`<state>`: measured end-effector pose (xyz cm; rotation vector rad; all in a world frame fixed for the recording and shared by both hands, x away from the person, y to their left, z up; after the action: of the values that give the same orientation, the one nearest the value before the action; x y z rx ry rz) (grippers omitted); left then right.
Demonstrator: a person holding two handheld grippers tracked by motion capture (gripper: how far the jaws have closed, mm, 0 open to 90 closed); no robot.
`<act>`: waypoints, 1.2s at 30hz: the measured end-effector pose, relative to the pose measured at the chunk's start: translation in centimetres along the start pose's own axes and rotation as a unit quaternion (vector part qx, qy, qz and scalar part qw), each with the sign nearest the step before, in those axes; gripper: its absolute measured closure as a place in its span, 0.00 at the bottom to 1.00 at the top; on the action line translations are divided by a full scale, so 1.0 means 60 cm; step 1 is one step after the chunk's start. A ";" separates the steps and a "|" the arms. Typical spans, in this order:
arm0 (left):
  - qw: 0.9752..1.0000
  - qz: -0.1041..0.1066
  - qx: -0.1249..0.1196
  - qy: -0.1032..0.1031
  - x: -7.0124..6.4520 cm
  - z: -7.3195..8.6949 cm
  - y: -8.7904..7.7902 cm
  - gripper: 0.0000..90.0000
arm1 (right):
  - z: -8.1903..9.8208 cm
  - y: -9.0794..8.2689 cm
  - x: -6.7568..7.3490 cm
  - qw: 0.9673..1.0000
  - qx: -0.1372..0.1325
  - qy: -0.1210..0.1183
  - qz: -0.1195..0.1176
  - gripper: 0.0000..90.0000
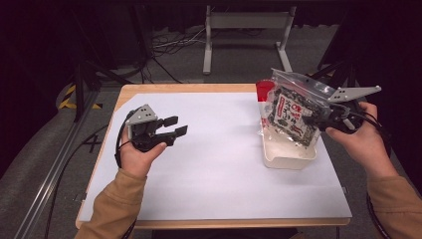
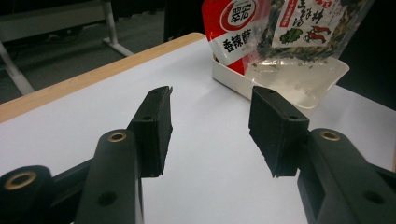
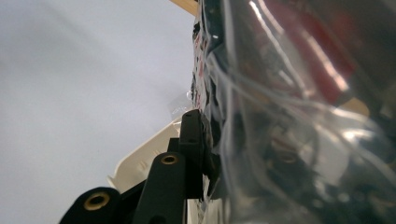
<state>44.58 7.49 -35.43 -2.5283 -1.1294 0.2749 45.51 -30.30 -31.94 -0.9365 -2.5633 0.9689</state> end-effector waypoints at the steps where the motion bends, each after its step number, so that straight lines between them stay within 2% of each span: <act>1: 1.000 0.000 0.000 0.000 0.000 0.000 0.000 0.55 | 0.005 0.008 0.000 1.000 0.005 0.003 -0.004 0.83; 6: 1.000 0.000 0.003 -0.002 0.001 0.002 0.000 0.55 | 0.014 0.018 -0.001 1.000 0.007 0.006 -0.006 0.83; 7: 1.000 0.001 0.004 0.000 0.001 0.002 0.001 0.55 | 0.022 0.024 -0.003 1.000 0.008 0.015 -0.009 0.83; 9: 1.000 0.002 0.006 -0.002 -0.001 0.003 0.003 0.55 | 0.026 0.027 -0.004 1.000 0.011 0.018 -0.009 0.83; 10: 1.000 0.001 0.007 -0.003 -0.002 0.004 0.003 0.55 | 0.036 0.038 -0.006 1.000 0.016 0.022 -0.011 0.83; 17: 1.000 0.001 0.008 -0.002 -0.002 0.004 0.007 0.55 | 0.050 0.047 -0.009 1.000 0.012 0.024 -0.015 0.83; 19: 1.000 0.003 0.010 -0.002 -0.004 0.005 0.007 0.55 | 0.061 0.054 -0.010 0.999 0.014 0.036 -0.021 0.83; 23: 1.000 0.003 0.012 0.003 -0.005 0.007 0.008 0.54 | 0.077 0.062 -0.016 0.999 0.001 0.044 -0.023 0.83; 28: 1.000 0.004 0.014 0.000 -0.005 0.009 0.010 0.54 | 0.082 0.065 -0.016 0.999 -0.012 0.039 -0.017 0.82; 30: 1.000 0.000 0.014 0.002 -0.001 0.009 0.009 0.53 | 0.077 0.061 -0.021 0.999 -0.033 0.024 -0.004 0.75; 31: 1.000 0.000 0.014 -0.001 -0.001 0.010 0.007 0.52 | 0.074 0.059 -0.023 0.999 -0.046 0.017 0.000 0.65; 32: 1.000 -0.001 0.014 -0.002 -0.001 0.011 0.007 0.51 | 0.070 0.056 -0.023 0.997 -0.074 0.025 -0.002 0.52; 34: 1.000 -0.005 0.013 0.000 0.002 0.017 0.003 0.48 | 0.072 0.049 -0.020 0.992 -0.111 0.053 -0.010 0.42; 36: 1.000 -0.012 0.009 0.005 0.007 0.025 -0.002 0.44 | 0.085 0.041 -0.023 0.991 -0.123 0.057 0.003 0.34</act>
<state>44.29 8.27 -36.78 -2.4954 -1.1467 0.2647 45.58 -32.37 -37.36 -1.0310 -2.6237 0.5888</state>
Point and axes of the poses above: each handheld gripper's, and its own axes: y roughly forward along the jaws, z roughly out of its underside, x roughly to its left, the point moved 10 cm from there along y, roughly forward along the jaws, and after that the axes turned 11 degrees about -z, right-handed, at the moved point
